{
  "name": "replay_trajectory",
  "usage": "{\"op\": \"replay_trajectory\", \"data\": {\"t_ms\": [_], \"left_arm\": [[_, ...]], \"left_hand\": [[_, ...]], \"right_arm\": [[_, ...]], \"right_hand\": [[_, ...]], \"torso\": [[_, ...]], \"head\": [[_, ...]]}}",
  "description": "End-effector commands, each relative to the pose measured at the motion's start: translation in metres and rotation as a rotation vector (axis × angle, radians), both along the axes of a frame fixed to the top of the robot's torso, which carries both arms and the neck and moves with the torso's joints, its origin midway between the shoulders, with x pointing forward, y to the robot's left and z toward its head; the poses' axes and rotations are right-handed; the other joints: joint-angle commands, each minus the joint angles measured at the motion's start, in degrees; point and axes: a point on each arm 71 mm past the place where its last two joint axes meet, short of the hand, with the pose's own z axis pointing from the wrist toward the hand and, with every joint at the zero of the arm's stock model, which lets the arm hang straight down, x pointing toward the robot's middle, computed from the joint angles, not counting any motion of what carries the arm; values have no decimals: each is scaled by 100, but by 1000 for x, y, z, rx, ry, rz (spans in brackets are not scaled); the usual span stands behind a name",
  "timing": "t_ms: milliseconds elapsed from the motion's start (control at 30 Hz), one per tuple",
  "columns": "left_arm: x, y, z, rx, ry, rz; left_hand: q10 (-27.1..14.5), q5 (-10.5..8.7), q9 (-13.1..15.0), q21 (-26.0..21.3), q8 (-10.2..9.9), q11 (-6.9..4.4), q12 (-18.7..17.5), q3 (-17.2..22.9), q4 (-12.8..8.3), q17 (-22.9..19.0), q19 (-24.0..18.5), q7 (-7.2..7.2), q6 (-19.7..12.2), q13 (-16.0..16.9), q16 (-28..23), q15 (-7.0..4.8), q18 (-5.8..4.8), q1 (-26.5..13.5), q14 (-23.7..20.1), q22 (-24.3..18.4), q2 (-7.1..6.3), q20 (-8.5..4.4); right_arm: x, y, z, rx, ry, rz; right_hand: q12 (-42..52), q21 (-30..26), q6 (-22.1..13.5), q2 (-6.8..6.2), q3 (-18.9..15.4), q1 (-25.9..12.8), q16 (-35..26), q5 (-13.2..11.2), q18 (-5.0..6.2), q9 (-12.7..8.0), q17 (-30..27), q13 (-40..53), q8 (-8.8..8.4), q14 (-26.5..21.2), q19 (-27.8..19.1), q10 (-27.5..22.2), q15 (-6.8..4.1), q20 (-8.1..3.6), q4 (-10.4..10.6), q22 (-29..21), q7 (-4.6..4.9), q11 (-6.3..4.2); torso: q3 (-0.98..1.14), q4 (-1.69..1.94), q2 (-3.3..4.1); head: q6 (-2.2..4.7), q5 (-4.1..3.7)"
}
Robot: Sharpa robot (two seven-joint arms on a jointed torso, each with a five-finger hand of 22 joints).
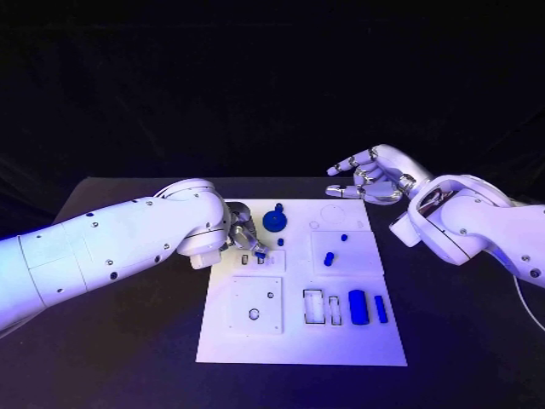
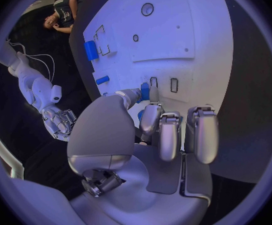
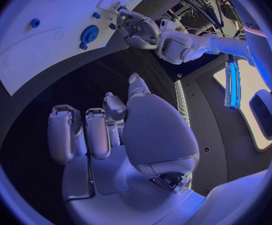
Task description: Assemble the parts on the task board
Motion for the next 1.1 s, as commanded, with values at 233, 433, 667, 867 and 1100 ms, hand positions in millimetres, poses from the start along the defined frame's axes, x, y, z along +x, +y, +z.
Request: {"op": "replay_trajectory", "data": {"t_ms": [233, 433, 667, 867, 1100], "left_arm": [[1, 2, -2, -7, -62, 39], [0, 2, -8, 7, -66, 33], [-1, 2, -13, 14, -60, 22], [-3, 3, -16, 30, -38, 2], [-4, 4, -19, 54, -11, -16]], "left_hand": [[59, -14, 21, 4, 25, -3, 21, 870, -845, 1506, 335, -40, 10, 6, 18, 23, -102, -68, 613, 1008, -4, 11], [59, -17, 24, 4, 26, -2, 21, 875, -852, 1506, 336, -39, 9, 6, 18, 23, -102, -76, 613, 1008, -9, 11], [63, -30, 34, 3, 27, 3, 24, 878, -855, 1506, 336, -36, 9, 7, 18, 25, -102, -136, 613, 1009, -15, 11], [64, -33, 36, 11, 27, 4, 24, 877, -856, 1506, 342, -36, 9, 7, 18, 26, -105, -148, 613, 1022, -16, 12], [52, -35, 37, 6, 26, 4, 4, 876, -859, 1506, 338, -37, 6, -15, 18, 26, -103, -151, 613, 1014, -18, 12]], "right_arm": [[0, 2, -2, -7, 12, 19], [-1, 2, -3, -8, 13, 21], [-1, 2, -3, -7, 14, 23], [-1, 2, -3, -6, 17, 22], [0, 1, -3, -7, 19, 19]], "right_hand": [[4, -39, 59, 19, -50, -83, -25, -35, 59, 9, 121, -6, 19, 311, -24, 10, -40, 2, -9, 239, 2, -13], [8, -40, 64, 31, -69, -110, -27, -31, 59, 10, 120, -6, 20, 312, -22, 12, -40, 3, -5, 241, 1, -12], [5, -41, 66, 34, -74, -117, -27, -29, 59, 11, 121, -9, 20, 312, -23, 10, -39, 3, -4, 238, 1, -13], [5, -41, 66, 34, -74, -117, -27, -29, 59, 11, 121, -9, 20, 312, -23, 10, -39, 3, -4, 238, 1, -13], [5, -41, 66, 34, -74, -117, -27, -29, 59, 11, 121, -9, 20, 312, -23, 10, -39, 3, -4, 238, 1, -13]], "torso": [[0, 20, -7], [-3, 17, -3], [-5, 14, 1], [0, 28, -2], [2, 11, -3]], "head": [[-5, 11], [0, 15], [-11, 33], [-20, 38], [-31, 63]]}}
